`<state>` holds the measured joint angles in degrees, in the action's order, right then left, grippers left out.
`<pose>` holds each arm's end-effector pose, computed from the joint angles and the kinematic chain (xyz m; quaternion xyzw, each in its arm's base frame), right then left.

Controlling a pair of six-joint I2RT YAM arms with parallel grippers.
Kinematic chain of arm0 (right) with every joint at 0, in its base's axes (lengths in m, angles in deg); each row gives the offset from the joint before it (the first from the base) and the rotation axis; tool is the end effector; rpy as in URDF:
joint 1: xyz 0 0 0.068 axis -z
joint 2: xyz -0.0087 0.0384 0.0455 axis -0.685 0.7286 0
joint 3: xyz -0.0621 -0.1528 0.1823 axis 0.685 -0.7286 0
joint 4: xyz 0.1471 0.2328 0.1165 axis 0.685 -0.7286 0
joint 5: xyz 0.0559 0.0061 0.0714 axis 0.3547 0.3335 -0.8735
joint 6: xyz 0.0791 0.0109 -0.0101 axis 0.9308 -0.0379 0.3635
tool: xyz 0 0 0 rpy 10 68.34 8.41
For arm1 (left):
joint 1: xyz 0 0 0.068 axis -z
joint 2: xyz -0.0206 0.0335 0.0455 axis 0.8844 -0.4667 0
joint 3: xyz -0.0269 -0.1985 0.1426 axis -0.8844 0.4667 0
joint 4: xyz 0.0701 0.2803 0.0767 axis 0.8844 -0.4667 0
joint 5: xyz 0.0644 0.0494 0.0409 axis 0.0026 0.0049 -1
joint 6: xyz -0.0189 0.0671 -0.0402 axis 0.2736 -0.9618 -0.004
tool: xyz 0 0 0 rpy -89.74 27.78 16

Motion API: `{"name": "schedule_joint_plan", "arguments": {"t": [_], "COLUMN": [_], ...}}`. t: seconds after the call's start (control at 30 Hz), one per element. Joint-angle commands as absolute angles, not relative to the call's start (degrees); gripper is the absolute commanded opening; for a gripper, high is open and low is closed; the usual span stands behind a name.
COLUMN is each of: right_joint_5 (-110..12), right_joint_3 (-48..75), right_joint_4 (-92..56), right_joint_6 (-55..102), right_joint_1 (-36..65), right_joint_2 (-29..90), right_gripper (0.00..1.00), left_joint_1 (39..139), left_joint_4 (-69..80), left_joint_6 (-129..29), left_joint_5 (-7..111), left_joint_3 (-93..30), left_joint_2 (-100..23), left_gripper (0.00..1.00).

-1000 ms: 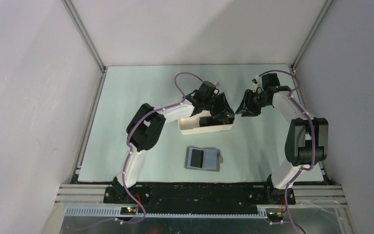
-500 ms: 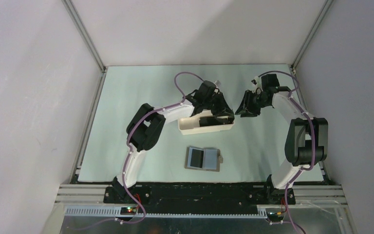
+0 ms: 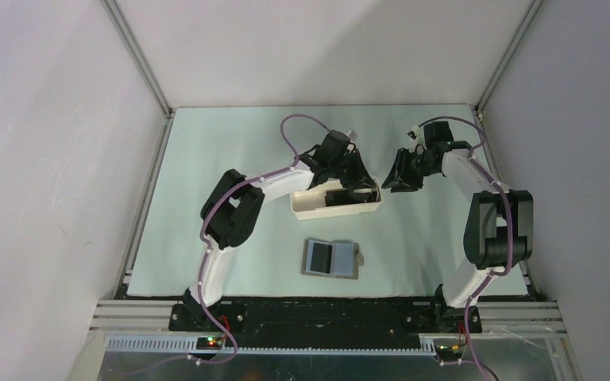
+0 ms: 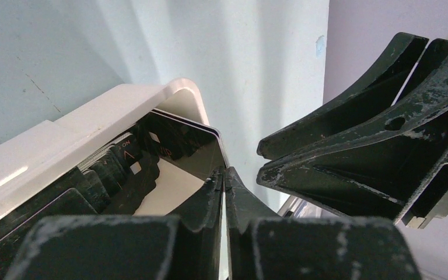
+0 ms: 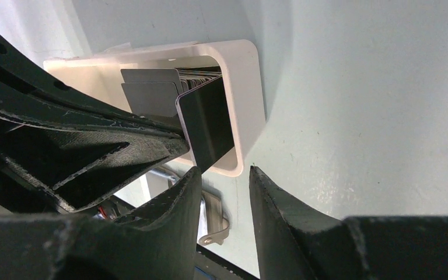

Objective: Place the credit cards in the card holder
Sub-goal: Pick up the credit card from the storage box.

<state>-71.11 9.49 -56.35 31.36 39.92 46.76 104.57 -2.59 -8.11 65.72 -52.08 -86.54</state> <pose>0.3881 0.0569 0.1574 0.0400 0.9442 0.2784 0.1715 0.3788 -0.3812 0.1315 -0.0027 0.8816 -0.4417 0.1665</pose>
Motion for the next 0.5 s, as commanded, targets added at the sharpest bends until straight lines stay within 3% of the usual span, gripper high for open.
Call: {"name": "schedule_joint_plan", "arguments": {"t": [0.0, 0.47], "right_joint_5": [-72.0, -72.8], "right_joint_3": [9.5, 9.5], "right_joint_4": [-55.8, -52.9], "right_joint_6": [31.3, 32.4], "right_joint_1": [38.9, 37.5], "right_joint_2": [47.8, 50.2], "right_gripper": [0.40, 0.40], "left_joint_1": [104.2, 104.2], "left_joint_4": [-5.5, -6.2], "left_joint_6": [-10.9, -11.4], "left_joint_5": [64.1, 65.0], "left_joint_3": [-51.3, -51.5], "left_joint_2": [-83.5, -83.9], "left_gripper": [0.07, 0.05]}}
